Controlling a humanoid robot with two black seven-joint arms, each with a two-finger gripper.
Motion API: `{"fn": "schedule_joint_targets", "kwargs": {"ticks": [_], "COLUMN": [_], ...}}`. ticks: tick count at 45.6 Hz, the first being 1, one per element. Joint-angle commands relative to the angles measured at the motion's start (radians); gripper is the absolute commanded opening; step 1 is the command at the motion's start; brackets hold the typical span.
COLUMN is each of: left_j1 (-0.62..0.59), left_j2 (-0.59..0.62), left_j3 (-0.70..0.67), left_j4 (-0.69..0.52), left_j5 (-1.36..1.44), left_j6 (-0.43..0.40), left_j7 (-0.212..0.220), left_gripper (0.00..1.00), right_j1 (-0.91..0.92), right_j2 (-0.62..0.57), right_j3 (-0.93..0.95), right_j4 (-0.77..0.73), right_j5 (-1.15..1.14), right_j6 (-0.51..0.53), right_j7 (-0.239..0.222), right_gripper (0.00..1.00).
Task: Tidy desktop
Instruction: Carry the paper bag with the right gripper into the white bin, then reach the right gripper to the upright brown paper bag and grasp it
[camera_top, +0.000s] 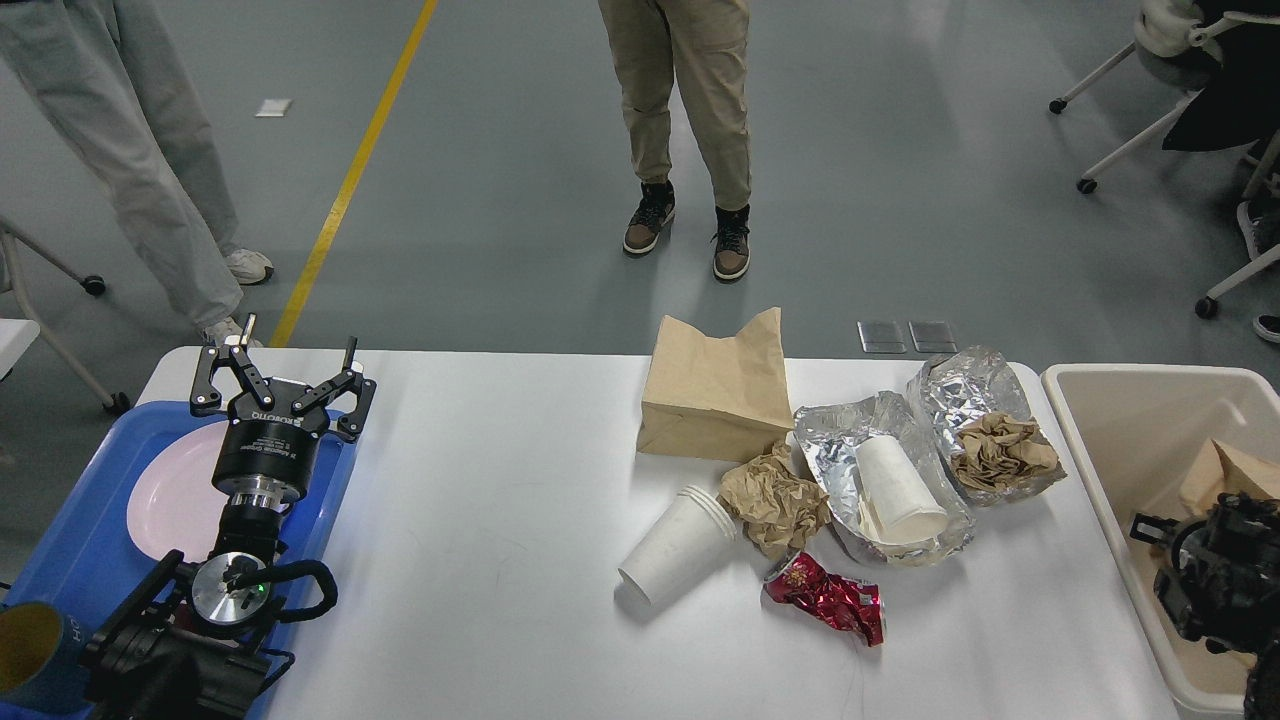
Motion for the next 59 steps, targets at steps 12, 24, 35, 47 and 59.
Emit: {"fn": "schedule_joint_targets", "kwargs": {"ticks": [12, 24, 35, 47, 59], "left_j1": [0.0, 0.0, 0.0, 0.0, 0.0], "left_j2": [0.0, 0.0, 0.0, 0.0, 0.0], "left_j3": [0.0, 0.0, 0.0, 0.0, 0.0], "left_j4": [0.002, 0.0, 0.0, 0.0, 0.0], "left_j5": [0.0, 0.0, 0.0, 0.0, 0.0], "left_j6": [0.0, 0.0, 0.0, 0.0, 0.0], "left_j7": [0.0, 0.0, 0.0, 0.0, 0.0], "left_gripper": [0.96, 0.96, 0.96, 0.96, 0.96], "right_j1": [-0.04, -0.04, -0.031, 0.132, 0.602], "right_j2": [-0.007, -0.004, -0.012, -0.099, -0.247], "right_j3": [0.009, 0.011, 0.012, 0.008, -0.179], "right_j4": [-0.001, 0.004, 0.016, 0.177, 0.689], "right_j5": [0.0, 0.0, -0.002, -0.022, -0.235], "right_j6": [-0.112, -0.138, -0.138, -0.042, 0.208], "right_j7": [-0.019, -0.019, -0.019, -0.024, -0.033], "right_gripper": [1.0, 1.0, 1.0, 1.0, 1.0]}}
